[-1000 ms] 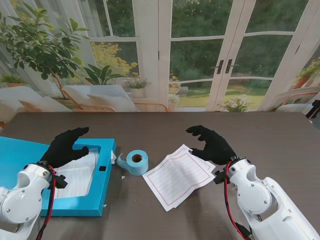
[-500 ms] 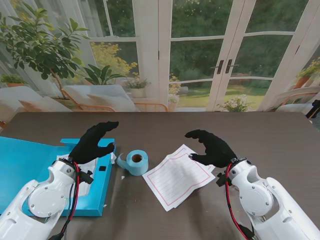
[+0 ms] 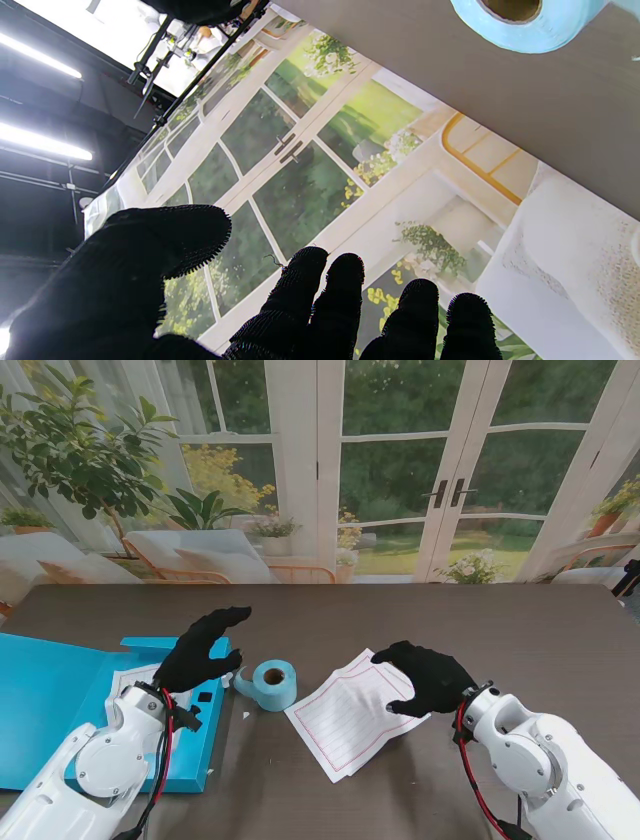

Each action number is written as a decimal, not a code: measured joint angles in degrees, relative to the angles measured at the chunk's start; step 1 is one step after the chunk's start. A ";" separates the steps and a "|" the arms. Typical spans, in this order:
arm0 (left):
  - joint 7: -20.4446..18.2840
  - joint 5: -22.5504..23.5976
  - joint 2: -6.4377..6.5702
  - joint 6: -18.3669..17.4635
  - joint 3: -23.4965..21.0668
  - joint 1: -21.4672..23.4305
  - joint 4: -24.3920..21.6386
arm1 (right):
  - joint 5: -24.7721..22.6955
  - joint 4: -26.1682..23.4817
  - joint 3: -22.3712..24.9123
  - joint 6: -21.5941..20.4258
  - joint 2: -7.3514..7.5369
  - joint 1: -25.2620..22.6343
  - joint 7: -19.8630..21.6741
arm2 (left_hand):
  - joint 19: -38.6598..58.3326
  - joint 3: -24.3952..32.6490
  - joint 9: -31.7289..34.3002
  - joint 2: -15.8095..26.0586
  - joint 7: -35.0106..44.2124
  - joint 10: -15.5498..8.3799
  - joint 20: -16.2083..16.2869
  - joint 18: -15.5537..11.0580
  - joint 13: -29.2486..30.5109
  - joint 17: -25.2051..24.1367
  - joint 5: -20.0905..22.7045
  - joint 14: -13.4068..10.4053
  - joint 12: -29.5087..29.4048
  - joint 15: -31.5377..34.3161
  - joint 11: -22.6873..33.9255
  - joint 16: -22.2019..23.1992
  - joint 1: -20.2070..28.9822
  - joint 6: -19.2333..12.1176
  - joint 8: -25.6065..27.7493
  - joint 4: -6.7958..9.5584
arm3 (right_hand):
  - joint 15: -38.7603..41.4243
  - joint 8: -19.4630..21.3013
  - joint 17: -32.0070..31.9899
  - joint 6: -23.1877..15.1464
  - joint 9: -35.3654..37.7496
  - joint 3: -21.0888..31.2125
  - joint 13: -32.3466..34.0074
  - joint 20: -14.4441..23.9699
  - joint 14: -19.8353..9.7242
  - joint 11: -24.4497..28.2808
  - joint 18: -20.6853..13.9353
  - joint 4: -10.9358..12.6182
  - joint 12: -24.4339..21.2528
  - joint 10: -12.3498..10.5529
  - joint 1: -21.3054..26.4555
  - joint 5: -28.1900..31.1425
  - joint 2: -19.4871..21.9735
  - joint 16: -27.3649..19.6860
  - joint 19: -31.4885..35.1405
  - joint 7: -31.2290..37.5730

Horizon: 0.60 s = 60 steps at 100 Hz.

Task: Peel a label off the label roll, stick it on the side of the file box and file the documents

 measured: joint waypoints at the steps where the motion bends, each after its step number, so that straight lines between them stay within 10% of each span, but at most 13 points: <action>1: -0.06 -0.08 0.00 0.02 0.00 0.01 -0.01 | -0.80 -0.05 0.02 0.00 0.07 -0.06 0.03 | -0.05 0.00 0.00 0.00 0.00 0.00 0.00 0.00 0.00 0.00 0.00 0.00 -0.08 0.00 0.00 0.00 0.00 0.00 0.00 0.00 | 0.00 0.00 0.00 0.00 -0.35 0.00 0.00 0.04 0.00 0.27 0.00 0.00 0.00 -0.01 0.00 -0.29 -0.02 0.00 -0.06 0.32; 60: -1.06 -1.60 0.02 0.54 -0.72 1.13 -1.62 | -11.98 -1.04 -3.90 8.78 1.40 -3.31 -2.51 | -0.52 0.07 0.00 -0.01 -0.01 0.00 0.00 0.00 0.02 -0.02 0.08 0.00 -0.22 0.00 0.00 -0.02 0.00 0.00 0.00 0.00 | 0.32 -1.01 -0.14 1.15 -2.54 4.63 -2.88 1.11 -0.77 0.22 -1.56 0.00 0.00 -0.45 -0.62 -1.47 -7.13 -0.56 -0.99 1.26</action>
